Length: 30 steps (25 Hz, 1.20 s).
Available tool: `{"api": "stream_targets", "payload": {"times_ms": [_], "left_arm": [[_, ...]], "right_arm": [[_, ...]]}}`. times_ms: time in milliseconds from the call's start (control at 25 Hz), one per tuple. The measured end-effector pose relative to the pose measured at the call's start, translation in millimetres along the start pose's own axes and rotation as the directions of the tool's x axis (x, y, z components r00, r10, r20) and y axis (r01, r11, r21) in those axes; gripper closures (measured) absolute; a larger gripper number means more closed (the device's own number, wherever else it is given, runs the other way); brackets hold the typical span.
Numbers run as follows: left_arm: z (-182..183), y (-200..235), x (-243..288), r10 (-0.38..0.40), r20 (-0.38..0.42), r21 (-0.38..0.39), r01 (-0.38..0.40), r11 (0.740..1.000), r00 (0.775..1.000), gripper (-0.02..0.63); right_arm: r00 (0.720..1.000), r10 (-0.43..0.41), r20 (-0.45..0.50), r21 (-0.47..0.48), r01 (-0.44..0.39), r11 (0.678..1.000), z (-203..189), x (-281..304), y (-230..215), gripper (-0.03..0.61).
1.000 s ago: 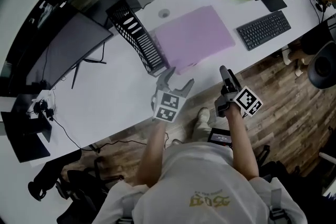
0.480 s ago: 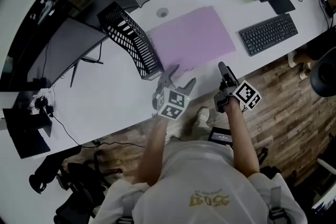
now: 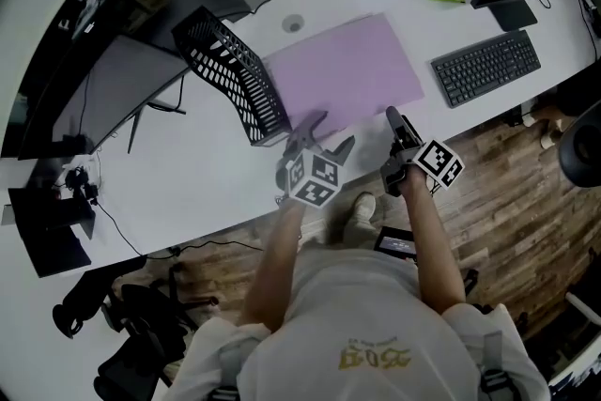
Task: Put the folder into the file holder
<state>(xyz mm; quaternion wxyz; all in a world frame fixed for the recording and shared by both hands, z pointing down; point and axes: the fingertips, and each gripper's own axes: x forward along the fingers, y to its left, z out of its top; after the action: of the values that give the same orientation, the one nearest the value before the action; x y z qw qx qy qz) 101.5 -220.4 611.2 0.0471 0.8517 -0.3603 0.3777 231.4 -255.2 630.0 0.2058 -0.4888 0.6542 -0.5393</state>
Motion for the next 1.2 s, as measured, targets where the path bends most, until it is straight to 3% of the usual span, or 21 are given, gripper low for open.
{"api": "stream_targets", "payload": {"times_ms": [440, 1200], "left_arm": [[-7, -1, 15, -0.023, -0.046, -0.005, 0.023, 1.000, 0.999, 0.308], [-16, 1, 20, -0.019, -0.063, -0.004, 0.019, 1.000, 0.998, 0.330]], "right_arm": [[1.000, 0.014, 0.003, 0.111, -0.015, 0.994, 5, 25, -12, 0.264], [1.000, -0.008, 0.011, 0.119, 0.007, 0.993, 10, 42, -24, 0.291]]}}
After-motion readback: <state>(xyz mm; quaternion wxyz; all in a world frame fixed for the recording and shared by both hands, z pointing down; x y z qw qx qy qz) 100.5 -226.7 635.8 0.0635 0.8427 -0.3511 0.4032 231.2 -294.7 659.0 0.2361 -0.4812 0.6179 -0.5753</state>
